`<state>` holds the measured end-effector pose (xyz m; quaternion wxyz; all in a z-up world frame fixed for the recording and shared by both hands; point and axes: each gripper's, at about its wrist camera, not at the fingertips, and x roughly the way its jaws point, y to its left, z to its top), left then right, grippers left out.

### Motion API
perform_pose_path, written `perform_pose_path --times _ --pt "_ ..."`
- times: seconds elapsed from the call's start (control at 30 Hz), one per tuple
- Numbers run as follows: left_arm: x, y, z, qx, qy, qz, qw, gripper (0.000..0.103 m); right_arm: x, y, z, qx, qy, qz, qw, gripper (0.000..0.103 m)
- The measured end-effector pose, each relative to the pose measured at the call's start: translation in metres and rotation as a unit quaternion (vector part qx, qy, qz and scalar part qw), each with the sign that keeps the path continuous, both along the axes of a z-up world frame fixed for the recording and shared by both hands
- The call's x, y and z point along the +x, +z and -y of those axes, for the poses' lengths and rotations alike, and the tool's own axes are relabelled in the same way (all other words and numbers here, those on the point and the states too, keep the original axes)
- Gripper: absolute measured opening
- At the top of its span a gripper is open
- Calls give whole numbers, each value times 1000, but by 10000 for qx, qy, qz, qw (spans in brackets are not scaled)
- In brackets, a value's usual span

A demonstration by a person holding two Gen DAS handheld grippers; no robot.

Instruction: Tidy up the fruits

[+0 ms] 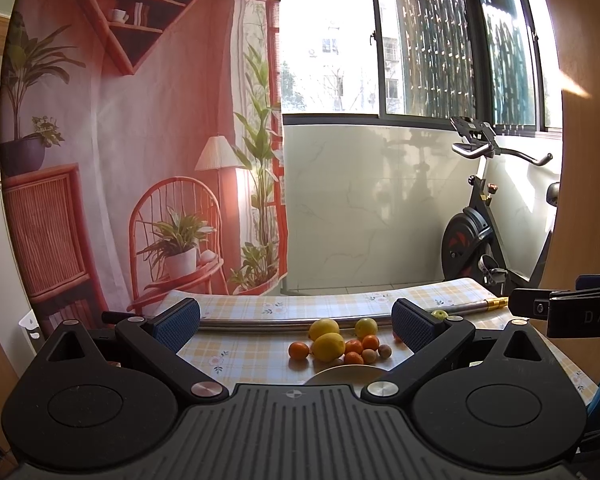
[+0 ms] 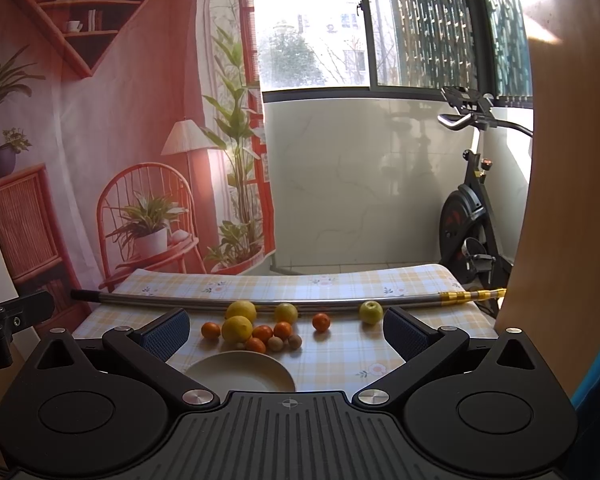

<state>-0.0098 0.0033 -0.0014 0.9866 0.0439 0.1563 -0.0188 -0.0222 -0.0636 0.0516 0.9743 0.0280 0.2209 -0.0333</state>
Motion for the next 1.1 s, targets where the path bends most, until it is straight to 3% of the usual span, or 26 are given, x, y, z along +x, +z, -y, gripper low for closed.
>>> perform_pose_path --times 0.5,0.73,0.9,0.97,1.03,1.1 --pt "10 -4 -3 -48 18 -120 9999 103 1 2 4 11 -8 -40 10000 103" --pt "65 -14 -27 -568 120 -278 9979 103 31 -8 20 26 38 -168 9998 103" --pt "117 -32 -44 -608 245 -482 9967 101 73 -24 56 171 -53 -177 9997 103" --pt "141 -41 -58 -918 118 -629 9937 100 89 -32 72 292 -72 -161 9994 103" --pt "158 -49 -68 -1183 144 -663 9907 96 105 -44 85 228 -86 -63 9997 103" --pt "171 -55 -71 -1163 251 -547 9914 96 121 -57 92 61 -113 -37 9999 103"
